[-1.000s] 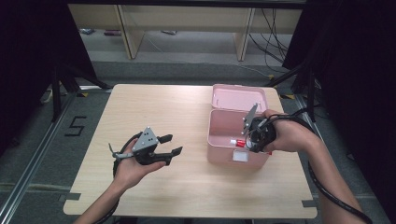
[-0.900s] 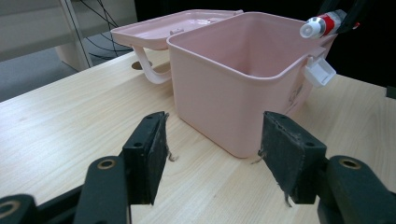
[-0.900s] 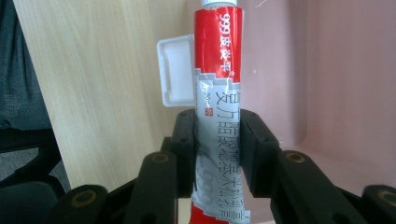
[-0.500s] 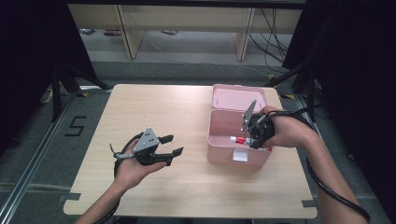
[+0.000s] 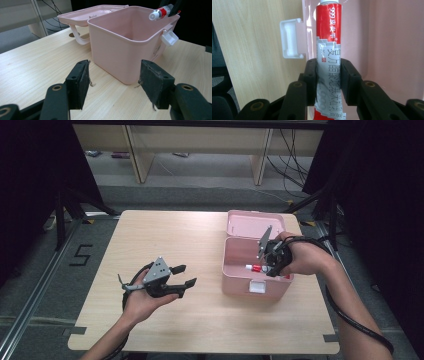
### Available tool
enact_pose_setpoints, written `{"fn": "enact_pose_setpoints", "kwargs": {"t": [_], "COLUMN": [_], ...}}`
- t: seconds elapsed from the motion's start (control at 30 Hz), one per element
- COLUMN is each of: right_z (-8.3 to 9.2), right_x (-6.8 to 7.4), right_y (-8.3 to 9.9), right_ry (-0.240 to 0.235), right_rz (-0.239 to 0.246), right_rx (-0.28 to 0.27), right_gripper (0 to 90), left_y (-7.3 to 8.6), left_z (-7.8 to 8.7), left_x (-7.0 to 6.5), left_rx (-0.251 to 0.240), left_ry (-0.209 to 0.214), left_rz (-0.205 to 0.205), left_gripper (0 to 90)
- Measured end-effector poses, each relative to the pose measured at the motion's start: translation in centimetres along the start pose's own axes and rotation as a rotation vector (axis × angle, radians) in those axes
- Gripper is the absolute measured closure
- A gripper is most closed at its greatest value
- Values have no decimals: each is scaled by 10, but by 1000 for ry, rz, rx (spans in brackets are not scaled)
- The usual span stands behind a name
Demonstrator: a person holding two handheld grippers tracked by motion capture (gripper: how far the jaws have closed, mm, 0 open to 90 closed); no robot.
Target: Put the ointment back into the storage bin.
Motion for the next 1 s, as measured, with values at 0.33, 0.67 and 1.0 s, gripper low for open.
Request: {"fn": "enact_pose_setpoints", "kwargs": {"t": [0.33, 0.67, 1.0], "right_z": [-7, -13, -21], "right_x": [-4, -7, -10], "right_y": [-1, 0, 1], "right_ry": [-7, -13, -26], "right_rz": [33, 38, 26], "right_rx": [15, 22, 26], "right_gripper": [704, 704, 704], "left_y": [0, 0, -1], "left_z": [0, 0, 1], "left_x": [1, 1, 0], "left_rx": [1, 3, -1], "left_ry": [-1, 0, 5], "left_rz": [4, 2, 3], "left_gripper": [404, 404, 404]}}
Point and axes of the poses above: each handheld gripper's, and its own axes: z roughly backward along the jaws, y roughly out of its underside, x roughly to its left, the point moved 7 cm from there along -z, roughly forward along the jaws, and after that the axes turned 1 degree about y, right-handed, at the moved point
